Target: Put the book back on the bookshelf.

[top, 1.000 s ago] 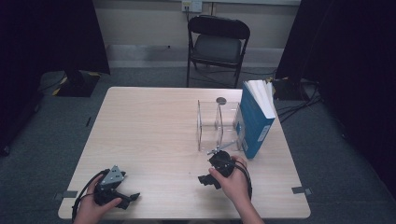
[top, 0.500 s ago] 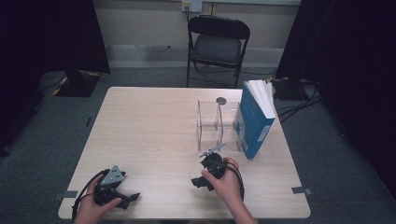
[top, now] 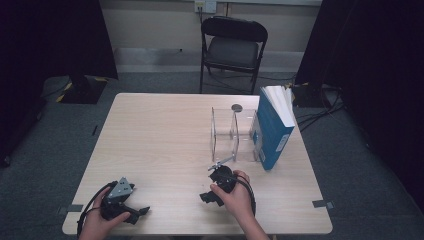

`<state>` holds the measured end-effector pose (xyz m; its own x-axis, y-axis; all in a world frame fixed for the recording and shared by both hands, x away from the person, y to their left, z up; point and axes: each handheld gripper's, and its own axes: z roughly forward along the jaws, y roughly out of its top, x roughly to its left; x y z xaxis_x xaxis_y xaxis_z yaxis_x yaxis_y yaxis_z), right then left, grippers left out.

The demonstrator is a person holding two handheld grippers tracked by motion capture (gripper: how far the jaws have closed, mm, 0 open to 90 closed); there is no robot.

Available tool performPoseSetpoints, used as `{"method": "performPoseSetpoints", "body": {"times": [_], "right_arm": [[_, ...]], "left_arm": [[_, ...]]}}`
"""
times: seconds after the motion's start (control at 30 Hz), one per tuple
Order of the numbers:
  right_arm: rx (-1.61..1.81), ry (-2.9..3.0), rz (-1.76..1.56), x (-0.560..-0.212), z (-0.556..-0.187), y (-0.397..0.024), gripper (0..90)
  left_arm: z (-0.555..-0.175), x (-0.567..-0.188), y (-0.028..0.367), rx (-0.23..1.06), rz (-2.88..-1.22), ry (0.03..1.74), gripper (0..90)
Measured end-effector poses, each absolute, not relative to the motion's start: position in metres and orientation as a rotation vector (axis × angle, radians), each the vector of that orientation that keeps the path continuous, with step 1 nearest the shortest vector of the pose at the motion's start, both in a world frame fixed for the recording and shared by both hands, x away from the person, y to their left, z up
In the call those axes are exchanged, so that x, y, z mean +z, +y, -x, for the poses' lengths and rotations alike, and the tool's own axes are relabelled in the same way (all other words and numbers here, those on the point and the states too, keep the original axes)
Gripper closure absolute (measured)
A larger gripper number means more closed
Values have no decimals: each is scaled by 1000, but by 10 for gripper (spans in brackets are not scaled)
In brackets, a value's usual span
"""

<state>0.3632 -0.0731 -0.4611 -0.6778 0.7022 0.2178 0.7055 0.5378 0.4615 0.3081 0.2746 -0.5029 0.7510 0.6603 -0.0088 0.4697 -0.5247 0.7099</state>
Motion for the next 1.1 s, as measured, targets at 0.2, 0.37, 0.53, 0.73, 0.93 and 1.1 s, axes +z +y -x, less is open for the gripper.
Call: {"method": "performPoseSetpoints", "body": {"times": [0.2,0.37,0.53,0.73,0.93,1.1], "right_arm": [[-833,-2737,1250,-467,-363,-67,189],[-824,-2744,1244,-471,-364,-62,186],[-838,-2742,1240,-472,-363,-62,181],[-896,-2822,1206,-476,-355,-58,148],[-936,-2908,1188,-481,-346,-54,144],[-958,-3008,1155,-486,-337,-50,130]], "left_arm": [[-308,-503,275,341,-2224,843,0],[-308,-503,275,340,-2224,844,0],[-308,-503,275,337,-2228,842,0],[-308,-503,275,341,-2224,843,0],[-308,-502,275,339,-2230,850,0],[-307,-503,274,339,-2227,850,0]]}}
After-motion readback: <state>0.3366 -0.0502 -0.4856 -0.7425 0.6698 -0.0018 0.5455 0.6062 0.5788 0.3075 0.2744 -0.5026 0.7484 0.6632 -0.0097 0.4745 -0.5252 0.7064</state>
